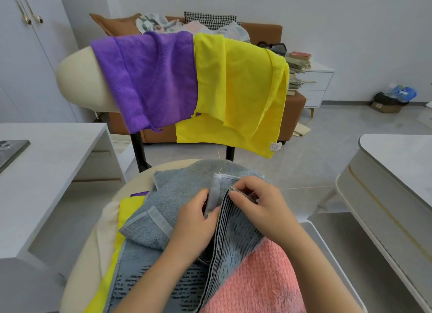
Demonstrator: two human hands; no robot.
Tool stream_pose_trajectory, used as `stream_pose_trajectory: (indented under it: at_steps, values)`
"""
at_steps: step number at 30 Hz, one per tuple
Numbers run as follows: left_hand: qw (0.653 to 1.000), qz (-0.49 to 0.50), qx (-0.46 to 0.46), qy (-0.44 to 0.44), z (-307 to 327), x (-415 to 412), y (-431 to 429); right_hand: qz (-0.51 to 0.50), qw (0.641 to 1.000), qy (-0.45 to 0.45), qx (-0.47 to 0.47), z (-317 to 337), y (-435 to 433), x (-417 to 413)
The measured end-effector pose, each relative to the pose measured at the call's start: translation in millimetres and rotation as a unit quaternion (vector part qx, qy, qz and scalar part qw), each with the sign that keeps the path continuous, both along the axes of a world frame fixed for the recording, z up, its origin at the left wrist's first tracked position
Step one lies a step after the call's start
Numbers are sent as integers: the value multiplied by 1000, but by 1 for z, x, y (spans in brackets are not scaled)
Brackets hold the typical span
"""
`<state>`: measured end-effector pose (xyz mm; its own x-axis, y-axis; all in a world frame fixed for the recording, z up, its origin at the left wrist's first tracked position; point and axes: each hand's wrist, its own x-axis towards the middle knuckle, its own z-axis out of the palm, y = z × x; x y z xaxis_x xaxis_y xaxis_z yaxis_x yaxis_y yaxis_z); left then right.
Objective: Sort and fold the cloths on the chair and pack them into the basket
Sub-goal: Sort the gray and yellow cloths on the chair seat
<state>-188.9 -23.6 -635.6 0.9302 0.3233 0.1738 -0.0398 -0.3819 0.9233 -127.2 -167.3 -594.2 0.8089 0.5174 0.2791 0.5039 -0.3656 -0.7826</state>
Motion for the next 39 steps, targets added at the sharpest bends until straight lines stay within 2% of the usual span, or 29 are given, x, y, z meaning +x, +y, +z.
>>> stream_pose_trajectory:
  at_steps: [6, 12, 24, 31, 35, 39]
  values:
    - [996, -87, -14, -20, 5, -5, -1, 57, 997, 8, 42, -7, -2, 5]
    - [990, -140, -17, -14, 10, -8, 1, 17, 997, 11, 76, -7, -1, 5]
    - [985, -157, 46, -50, 3, -5, 4, 5, 992, 20, 128, -6, -2, 5]
    - [987, -112, -79, -82, 10, -10, 0, -16, 990, 18, 141, -4, -5, 5]
    - [988, -126, -37, -87, 11, -11, -1, -34, 985, 29, 165, -2, -3, 5]
    - [984, -138, 51, -101, 9, -10, 3, -56, 980, 36, 187, -2, -5, 7]
